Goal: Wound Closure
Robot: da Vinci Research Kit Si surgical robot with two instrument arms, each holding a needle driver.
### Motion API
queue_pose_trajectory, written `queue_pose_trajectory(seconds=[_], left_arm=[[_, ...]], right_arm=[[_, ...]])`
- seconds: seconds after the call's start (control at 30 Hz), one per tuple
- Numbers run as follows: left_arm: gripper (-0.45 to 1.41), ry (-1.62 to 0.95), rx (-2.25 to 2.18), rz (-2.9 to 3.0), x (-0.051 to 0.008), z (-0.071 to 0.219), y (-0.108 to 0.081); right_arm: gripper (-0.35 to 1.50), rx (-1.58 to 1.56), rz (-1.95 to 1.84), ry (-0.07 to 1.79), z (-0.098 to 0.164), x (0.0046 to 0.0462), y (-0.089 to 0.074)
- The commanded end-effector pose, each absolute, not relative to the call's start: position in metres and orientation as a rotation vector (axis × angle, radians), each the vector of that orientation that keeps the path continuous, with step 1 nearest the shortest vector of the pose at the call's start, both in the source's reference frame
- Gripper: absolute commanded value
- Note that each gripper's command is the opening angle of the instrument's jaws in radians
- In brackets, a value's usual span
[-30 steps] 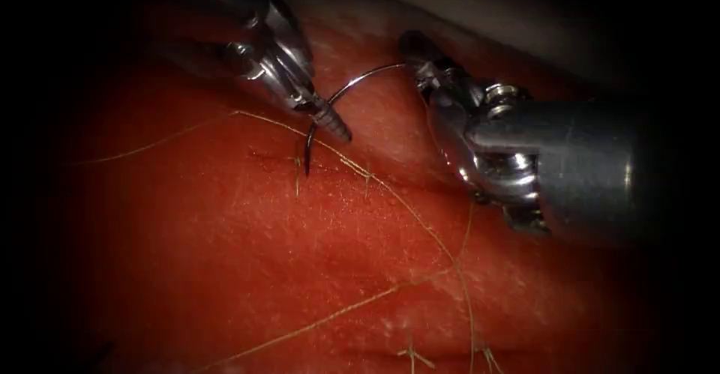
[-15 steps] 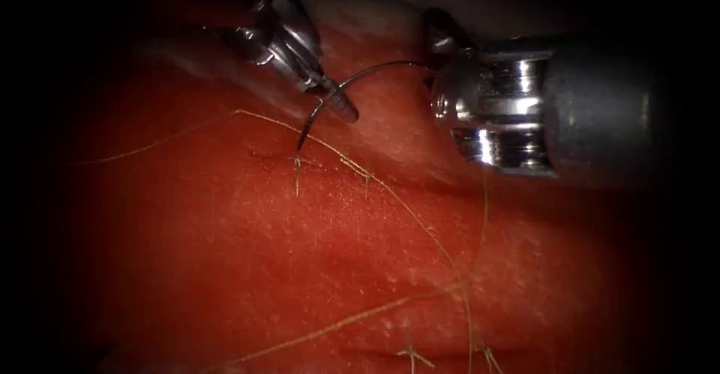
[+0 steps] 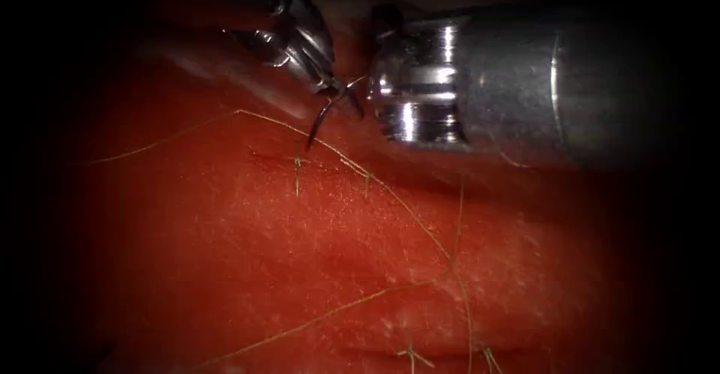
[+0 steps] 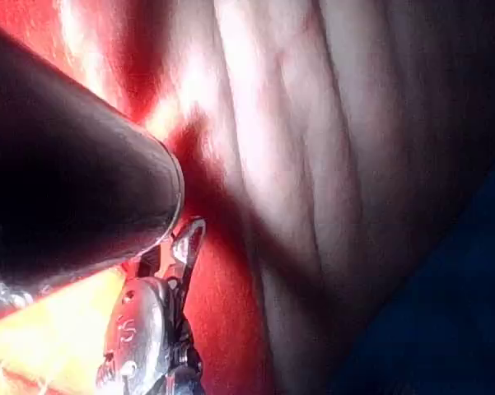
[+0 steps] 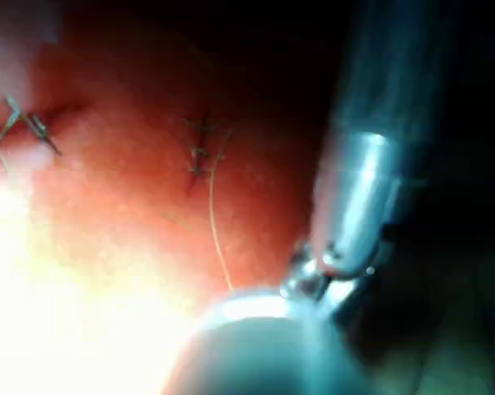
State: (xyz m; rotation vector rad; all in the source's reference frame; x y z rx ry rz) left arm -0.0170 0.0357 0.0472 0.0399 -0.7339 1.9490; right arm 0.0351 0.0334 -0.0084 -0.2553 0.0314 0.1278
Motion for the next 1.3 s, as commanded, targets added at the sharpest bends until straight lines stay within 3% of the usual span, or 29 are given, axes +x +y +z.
queue_pose_trajectory(seconds=[0.03, 0.23, 0.33, 0.37, 0.43, 0.6, 0.67, 0.73, 0.83, 0.87, 0.9, 1.0, 1.17, 1.2, 1.27, 1.3], left_arm=[[-0.35, -0.727, 0.046, 1.957, -0.0172, 0.048, 0.036], [-0.35, -0.714, 0.046, 1.974, -0.0146, 0.052, 0.037], [-0.35, -0.709, 0.042, 1.98, -0.0137, 0.052, 0.037], [-0.35, -0.709, 0.022, 1.98, -0.013, 0.052, 0.037], [-0.35, -0.713, 0.015, 1.982, -0.0125, 0.052, 0.037], [-0.35, -0.71, 0.008, 1.995, -0.0108, 0.052, 0.036], [-0.35, -0.711, -0.005, 1.995, -0.0103, 0.052, 0.036], [-0.35, -0.716, -0.015, 1.992, -0.0101, 0.052, 0.036], [-0.35, -0.74, -0.057, 1.975, -0.0102, 0.051, 0.036], [-0.35, -0.751, -0.075, 1.967, -0.0102, 0.051, 0.036], [-0.35, -0.759, -0.091, 1.96, -0.0102, 0.051, 0.036], [-0.35, -0.798, -0.16, 1.928, -0.0103, 0.05, 0.036], [-0.35, -0.887, -0.322, 1.843, -0.0104, 0.047, 0.037], [-0.35, -0.903, -0.344, 1.829, -0.0105, 0.047, 0.037], [-0.35, -0.937, -0.404, 1.805, -0.0108, 0.046, 0.037], [-0.35, -0.952, -0.426, 1.79, -0.011, 0.045, 0.037]], right_arm=[[1.48, -0.257, 0.138, 0.039, -0.01, 0.036, 0.034], [1.46, -0.22, 0.182, 0.124, -0.012, 0.0355, 0.033], [1.14, -0.209, 0.251, 0.16, -0.012, 0.0345, 0.032], [0.87, -0.204, 0.209, 0.162, -0.012, 0.0341, 0.032], [0.61, -0.173, 0.183, 0.176, -0.011, 0.0335, 0.032], [0.19, -0.134, 0.207, 0.193, -0.011, 0.0313, 0.032], [0.19, -0.15, 0.206, 0.225, -0.011, 0.0299, 0.032], [0.05, -0.193, 0.233, 0.254, -0.011, 0.029, 0.032], [0.24, -0.265, 0.285, 0.309, -0.01, 0.0279, 0.032], [0.44, -0.261, 0.306, 0.32, -0.01, 0.0278, 0.032], [0.45, -0.242, 0.33, 0.361, -0.01, 0.0274, 0.033], [0.15, -0.182, 0.382, 0.491, -0.009, 0.0264, 0.033], [0.05, -0.101, 0.655, 0.768, -0.006, 0.0222, 0.033], [0.27, -0.078, 0.756, 0.816, -0.006, 0.0215, 0.033], [0.92, -0.039, 0.9, 0.915, -0.005, 0.0204, 0.034], [1.04, -0.001, 0.987, 0.98, -0.004, 0.0197, 0.034]])
